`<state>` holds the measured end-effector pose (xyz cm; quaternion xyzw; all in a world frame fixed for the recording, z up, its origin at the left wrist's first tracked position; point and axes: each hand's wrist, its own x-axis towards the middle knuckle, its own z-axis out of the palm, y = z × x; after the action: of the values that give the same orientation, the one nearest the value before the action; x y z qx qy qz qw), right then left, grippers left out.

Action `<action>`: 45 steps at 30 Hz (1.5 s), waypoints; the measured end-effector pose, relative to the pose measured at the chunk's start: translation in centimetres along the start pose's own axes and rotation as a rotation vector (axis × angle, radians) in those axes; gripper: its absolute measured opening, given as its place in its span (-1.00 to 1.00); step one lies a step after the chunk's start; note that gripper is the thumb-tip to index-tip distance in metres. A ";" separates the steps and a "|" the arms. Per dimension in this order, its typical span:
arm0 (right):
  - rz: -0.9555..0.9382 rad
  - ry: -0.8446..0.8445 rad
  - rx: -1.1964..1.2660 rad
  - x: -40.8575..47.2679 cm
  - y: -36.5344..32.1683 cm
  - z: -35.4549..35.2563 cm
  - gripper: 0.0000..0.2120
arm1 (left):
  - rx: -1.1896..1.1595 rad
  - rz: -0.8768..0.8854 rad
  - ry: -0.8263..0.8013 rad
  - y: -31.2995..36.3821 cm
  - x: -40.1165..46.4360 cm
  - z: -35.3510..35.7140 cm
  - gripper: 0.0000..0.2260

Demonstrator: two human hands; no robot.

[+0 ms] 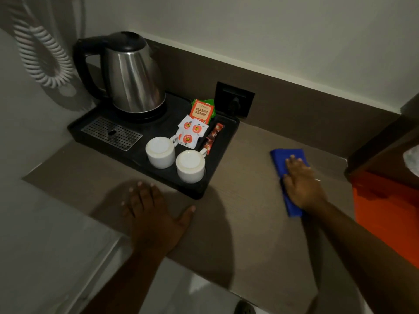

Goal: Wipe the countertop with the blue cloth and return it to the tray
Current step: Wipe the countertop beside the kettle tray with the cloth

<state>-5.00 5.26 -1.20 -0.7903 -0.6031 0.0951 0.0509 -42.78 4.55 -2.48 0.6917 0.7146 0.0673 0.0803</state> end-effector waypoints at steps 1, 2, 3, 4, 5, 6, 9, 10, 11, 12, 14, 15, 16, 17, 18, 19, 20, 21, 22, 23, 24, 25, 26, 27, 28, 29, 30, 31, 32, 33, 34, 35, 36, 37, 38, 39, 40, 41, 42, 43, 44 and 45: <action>0.090 0.021 -0.016 1.4 -0.2 -0.1 -0.44 | 0.000 0.003 0.009 -0.1 0.1 0.2 0.04; 0.169 0.037 -0.030 3.0 -1.0 -0.2 -0.43 | 0.009 -0.001 0.015 -0.1 0.1 0.3 0.04; 0.246 0.050 -0.030 4.4 -2.3 -0.2 -0.43 | 0.017 -0.005 0.019 0.0 0.1 0.4 0.04; 0.319 0.060 -0.016 5.5 -3.8 -0.2 -0.42 | 0.023 -0.006 0.022 0.1 0.1 0.5 0.04; 0.363 0.059 -0.002 6.4 -5.4 -0.1 -0.41 | 0.028 -0.007 0.022 0.1 0.1 0.6 0.05; 0.364 0.046 0.010 6.8 -7.3 0.0 -0.41 | 0.031 -0.008 0.020 0.1 0.1 0.6 0.05; 0.227 0.050 0.027 5.2 -13.1 1.1 -0.42 | 0.031 -0.013 0.023 0.1 0.3 0.5 0.04; 0.169 0.056 0.033 3.7 -14.7 1.6 -0.43 | 0.028 -0.013 0.022 0.1 0.2 0.4 0.03; 0.109 0.049 0.056 1.7 -15.9 2.2 -0.42 | 0.016 -0.013 0.023 0.2 0.2 0.3 0.02; 0.051 0.030 0.096 -0.5 -16.7 2.8 -0.41 | -0.001 -0.015 0.025 0.2 0.1 0.2 0.02; -0.043 -0.009 0.169 -5.7 -16.9 3.6 -0.38 | -0.004 -0.019 0.017 0.2 0.1 -0.1 0.02; -0.102 -0.020 0.171 -8.2 -16.3 3.7 -0.38 | 0.004 -0.020 0.007 0.1 0.1 -0.1 0.03; -0.172 -0.027 0.145 -10.3 -15.3 3.7 -0.39 | 0.011 -0.022 0.000 0.1 0.1 -0.1 0.03; -0.241 -0.041 0.105 -11.7 -13.9 3.5 -0.40 | 0.015 -0.025 -0.005 0.0 0.2 0.0 0.04; -0.301 -0.065 0.068 -12.3 -12.4 3.1 -0.40 | 0.016 -0.028 -0.010 0.0 0.2 0.1 0.04; -0.345 -0.084 0.032 -12.1 -11.0 2.7 -0.40 | 0.016 -0.028 -0.012 -0.1 0.2 0.2 0.04; -0.354 -0.098 0.011 -11.6 -9.9 2.2 -0.40 | 0.016 -0.023 -0.007 -0.1 0.2 0.3 0.04; -0.318 -0.091 0.008 -10.7 -9.2 1.9 -0.41 | 0.016 -0.019 0.005 -0.2 0.2 0.4 0.04; -0.242 -0.072 0.014 -9.7 -9.0 1.7 -0.41 | 0.016 -0.019 0.017 -0.3 0.3 0.5 0.04; -0.149 -0.046 0.017 -8.8 -9.5 1.7 -0.42 | 0.017 -0.022 0.022 -0.3 0.3 0.6 0.04; -0.047 -0.018 0.012 -8.2 -10.6 1.8 -0.42 | 0.019 -0.026 0.021 -0.3 0.4 0.8 0.04; 0.061 0.008 0.009 -7.9 -12.1 2.1 -0.42 | 0.023 -0.030 0.017 -0.3 0.5 0.8 0.04; 0.164 0.028 0.023 -7.9 -13.8 2.6 -0.42 | 0.029 -0.032 0.012 -0.3 0.5 0.9 0.05; 0.247 0.032 0.055 -8.1 -15.4 3.0 -0.41 | 0.036 -0.030 0.009 -0.2 0.5 1.0 0.04; 0.285 0.020 0.093 -8.5 -16.8 3.4 -0.41 | 0.042 -0.025 0.012 -0.2 0.5 1.0 0.04; 0.268 -0.002 0.117 -9.1 -17.9 3.8 -0.40 | 0.043 -0.018 0.022 -0.2 0.4 1.0 0.03; 0.204 -0.029 0.132 -10.0 -18.6 4.1 -0.39 | 0.040 -0.013 0.037 -0.2 0.3 0.9 0.02; 0.109 -0.047 0.144 -11.0 -18.6 4.2 -0.38 | 0.034 -0.010 0.048 -0.3 0.2 0.9 0.01; -0.004 -0.052 0.148 -12.1 -18.0 4.0 -0.39 | 0.031 -0.008 0.050 -0.3 0.1 0.7 0.01; -0.114 -0.050 0.140 -13.1 -16.8 3.7 -0.40 | 0.030 -0.008 0.044 -0.3 0.1 0.6 0.01; -0.209 -0.053 0.126 -13.9 -15.3 3.4 -0.41 | 0.028 -0.009 0.035 -0.2 0.0 0.4 0.01; -0.271 -0.062 0.116 -14.4 -13.6 3.0 -0.42 | 0.022 -0.011 0.032 -0.2 0.0 0.3 0.01; -0.284 -0.067 0.114 -14.5 -11.8 2.7 -0.43 | 0.012 -0.011 0.037 -0.2 0.0 0.3 0.01; -0.244 -0.057 0.120 -14.5 -10.1 2.4 -0.44 | 0.004 -0.007 0.044 -0.3 0.0 0.2 0.00; -0.168 -0.032 0.126 -14.4 -8.3 2.1 -0.45 | 0.000 -0.004 0.044 -0.3 0.0 0.2 0.00; -0.076 0.001 0.129 -14.4 -6.5 1.8 -0.45 | -0.001 -0.002 0.039 -0.4 0.0 0.3 0.00; 0.017 0.032 0.127 -14.6 -4.9 1.4 -0.45 | -0.003 -0.002 0.032 -0.4 0.1 0.3 0.01; 0.101 0.053 0.115 -14.9 -3.5 1.1 -0.45 | -0.005 0.000 0.028 -0.4 0.1 0.4 0.02; 0.170 0.062 0.096 -15.4 -2.4 1.0 -0.45 | -0.006 0.005 0.027 -0.5 0.1 0.5 0.02; 0.231 0.069 0.076 -15.9 -1.7 1.1 -0.45 | -0.007 0.008 0.027 -0.5 0.2 0.6 0.03; 0.289 0.079 0.057 -16.4 -1.8 1.3 -0.45 | -0.011 0.009 0.025 -0.6 0.2 0.7 0.04; 0.352 0.093 0.045 -16.9 -2.4 1.6 -0.44 | -0.017 0.007 0.024 -0.6 0.3 0.9 0.05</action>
<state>-11.91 -10.39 -0.83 -0.8859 -0.4502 0.0794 0.0787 -43.17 4.82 -3.44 0.6925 0.7126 0.0818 0.0776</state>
